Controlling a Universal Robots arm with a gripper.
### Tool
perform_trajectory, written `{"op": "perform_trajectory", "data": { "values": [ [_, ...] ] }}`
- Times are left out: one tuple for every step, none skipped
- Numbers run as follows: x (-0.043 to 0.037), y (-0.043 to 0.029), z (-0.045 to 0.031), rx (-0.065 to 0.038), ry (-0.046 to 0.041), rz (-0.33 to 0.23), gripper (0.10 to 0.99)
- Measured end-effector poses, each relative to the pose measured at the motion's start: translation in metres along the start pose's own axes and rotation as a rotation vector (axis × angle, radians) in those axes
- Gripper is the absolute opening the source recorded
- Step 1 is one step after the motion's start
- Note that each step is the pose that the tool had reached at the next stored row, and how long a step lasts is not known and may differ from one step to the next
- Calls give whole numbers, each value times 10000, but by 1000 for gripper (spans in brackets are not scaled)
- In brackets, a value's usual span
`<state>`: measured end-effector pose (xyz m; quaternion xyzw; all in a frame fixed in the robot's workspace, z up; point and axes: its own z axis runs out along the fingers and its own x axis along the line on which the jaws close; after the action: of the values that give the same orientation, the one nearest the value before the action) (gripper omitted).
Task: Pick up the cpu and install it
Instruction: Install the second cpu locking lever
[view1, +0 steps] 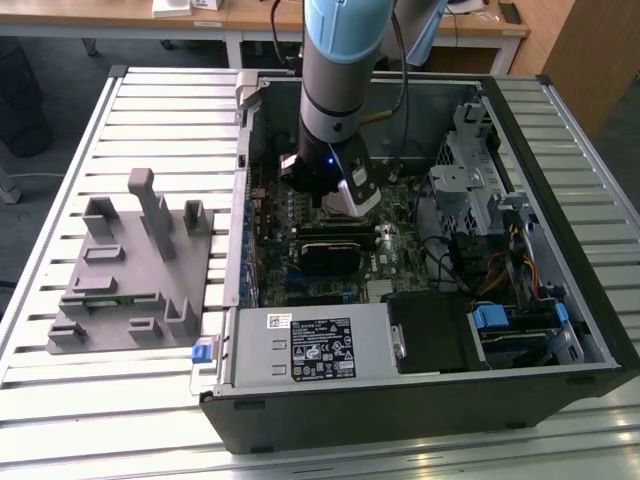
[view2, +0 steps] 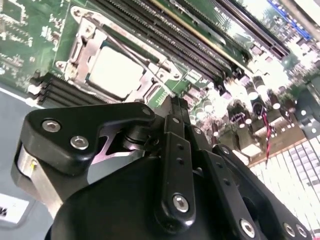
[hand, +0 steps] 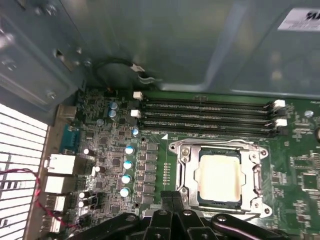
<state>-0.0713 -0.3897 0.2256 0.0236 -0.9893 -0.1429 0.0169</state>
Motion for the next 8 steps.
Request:
{"op": "perform_trajectory", "data": {
  "values": [
    [-3,7,-25,-1,0,-1,106],
    [-6,13,-45,-1,0,-1,106],
    [-14,16,-56,1,1,0,106],
    [-30,16,-58,-2,0,1,106],
    [-54,15,-58,-4,2,2,106],
    [-79,14,-60,-6,4,2,106],
    [-106,12,-62,-14,6,1,106],
    [-137,11,-63,-23,6,1,106]
  ]
}}
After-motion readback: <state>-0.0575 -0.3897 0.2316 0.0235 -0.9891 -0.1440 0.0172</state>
